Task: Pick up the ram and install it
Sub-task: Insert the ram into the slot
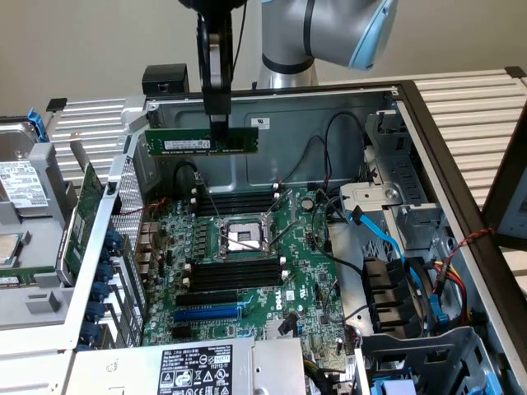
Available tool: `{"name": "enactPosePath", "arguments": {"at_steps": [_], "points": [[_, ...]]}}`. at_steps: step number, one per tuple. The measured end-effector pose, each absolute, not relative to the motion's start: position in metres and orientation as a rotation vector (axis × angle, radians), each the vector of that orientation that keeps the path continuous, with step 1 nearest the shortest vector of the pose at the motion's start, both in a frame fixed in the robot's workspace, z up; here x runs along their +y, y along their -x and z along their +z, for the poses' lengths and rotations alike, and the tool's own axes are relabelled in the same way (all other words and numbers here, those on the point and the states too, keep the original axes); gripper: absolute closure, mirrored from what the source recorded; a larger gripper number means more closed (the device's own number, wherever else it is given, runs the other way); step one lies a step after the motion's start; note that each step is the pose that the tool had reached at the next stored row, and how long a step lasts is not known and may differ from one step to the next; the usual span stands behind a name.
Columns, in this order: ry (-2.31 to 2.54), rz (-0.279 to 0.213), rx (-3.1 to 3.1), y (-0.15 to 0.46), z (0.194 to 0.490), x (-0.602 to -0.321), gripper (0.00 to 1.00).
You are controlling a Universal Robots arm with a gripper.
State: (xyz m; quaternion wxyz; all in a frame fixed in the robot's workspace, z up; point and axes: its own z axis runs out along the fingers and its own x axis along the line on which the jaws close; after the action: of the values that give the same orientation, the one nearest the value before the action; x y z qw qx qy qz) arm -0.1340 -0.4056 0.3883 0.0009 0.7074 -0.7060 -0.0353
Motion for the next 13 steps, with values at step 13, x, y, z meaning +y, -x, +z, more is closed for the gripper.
{"name": "enactPosePath", "arguments": {"at_steps": [13], "points": [[-2.222, -0.114, -2.217, 0.131, 0.370, -0.405, 0.88]]}}
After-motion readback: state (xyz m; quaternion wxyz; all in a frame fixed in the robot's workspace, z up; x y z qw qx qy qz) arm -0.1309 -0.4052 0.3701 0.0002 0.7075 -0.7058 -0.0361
